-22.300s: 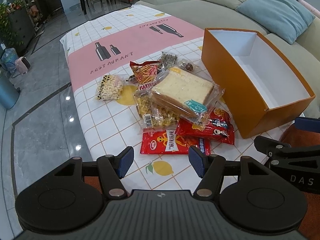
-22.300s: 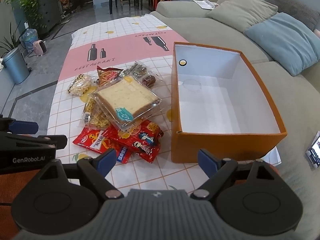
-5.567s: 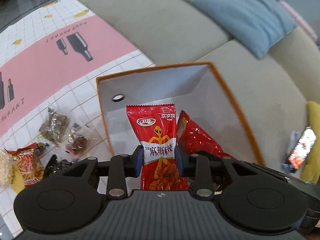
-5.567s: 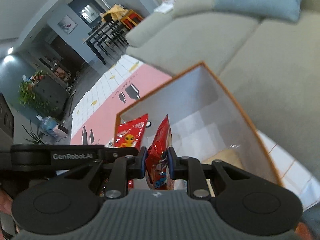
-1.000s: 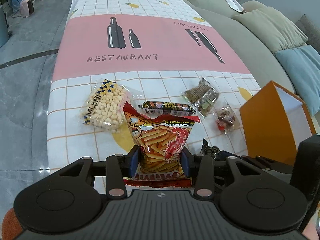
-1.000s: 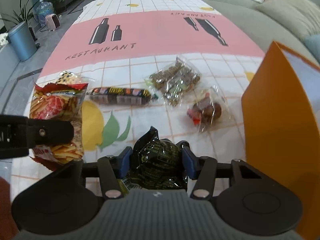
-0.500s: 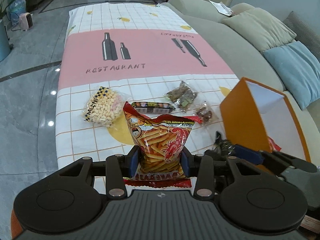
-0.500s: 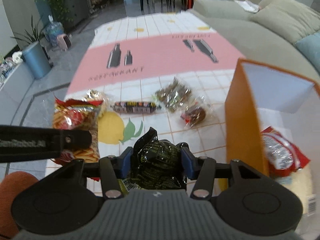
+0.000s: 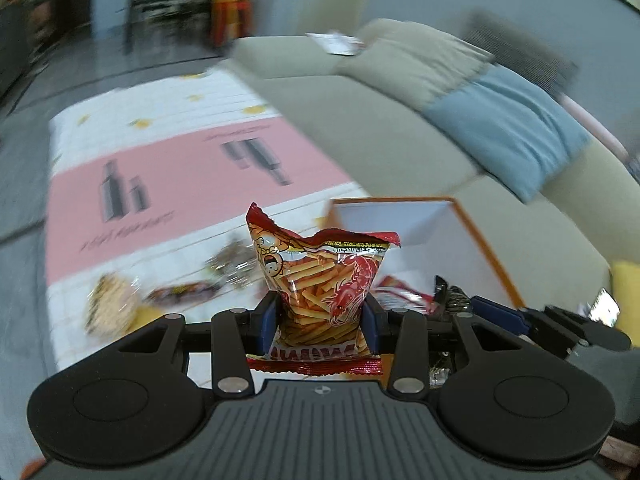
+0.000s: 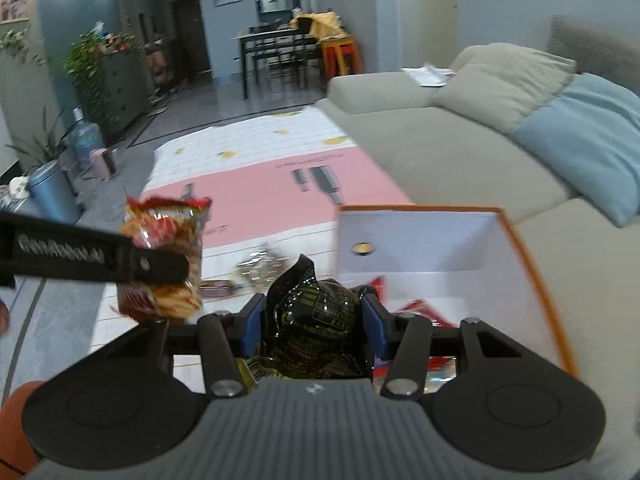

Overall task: Organize snacks
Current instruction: 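Lift the stick-snack bag and seaweed pack over the box with both tools, then lower both snacks into the box and open both tools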

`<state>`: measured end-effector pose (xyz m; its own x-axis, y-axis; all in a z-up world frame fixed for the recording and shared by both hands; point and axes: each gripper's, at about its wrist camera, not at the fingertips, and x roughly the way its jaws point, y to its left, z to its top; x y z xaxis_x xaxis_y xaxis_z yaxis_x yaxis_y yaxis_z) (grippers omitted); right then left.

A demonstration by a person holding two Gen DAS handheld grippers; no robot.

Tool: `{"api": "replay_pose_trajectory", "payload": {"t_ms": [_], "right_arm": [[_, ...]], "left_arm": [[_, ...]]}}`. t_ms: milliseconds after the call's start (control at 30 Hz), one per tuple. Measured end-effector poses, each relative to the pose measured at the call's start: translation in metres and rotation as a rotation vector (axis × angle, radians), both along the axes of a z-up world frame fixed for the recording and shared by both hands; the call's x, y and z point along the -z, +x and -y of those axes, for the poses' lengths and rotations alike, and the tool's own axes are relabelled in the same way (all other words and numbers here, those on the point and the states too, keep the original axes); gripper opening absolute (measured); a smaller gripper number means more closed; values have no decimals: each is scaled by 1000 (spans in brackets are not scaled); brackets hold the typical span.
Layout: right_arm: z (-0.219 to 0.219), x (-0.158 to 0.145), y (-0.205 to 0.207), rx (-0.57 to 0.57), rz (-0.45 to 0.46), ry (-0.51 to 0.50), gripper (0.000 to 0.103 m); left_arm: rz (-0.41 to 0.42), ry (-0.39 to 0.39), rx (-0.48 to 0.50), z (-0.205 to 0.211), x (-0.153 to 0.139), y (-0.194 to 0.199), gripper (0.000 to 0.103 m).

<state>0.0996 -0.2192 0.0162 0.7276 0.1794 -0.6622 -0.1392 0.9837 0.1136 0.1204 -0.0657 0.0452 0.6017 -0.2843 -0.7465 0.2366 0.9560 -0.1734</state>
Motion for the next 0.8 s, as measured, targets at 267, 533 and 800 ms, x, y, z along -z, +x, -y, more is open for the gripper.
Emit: {"api": "replay_pose_trajectory", "payload": {"t_ms": [267,533,800], "right_arm": [[55,15,27,13,-39,-131,51],[80,47,70,-60,-105,-246,51],[87,72,102,-130,-151,-280,51]], "left_arm": [[-68,21,179,73,14,42,47],[-162,120,248,116,49,87,47],[-218,193,263,134,79,118,47]]}}
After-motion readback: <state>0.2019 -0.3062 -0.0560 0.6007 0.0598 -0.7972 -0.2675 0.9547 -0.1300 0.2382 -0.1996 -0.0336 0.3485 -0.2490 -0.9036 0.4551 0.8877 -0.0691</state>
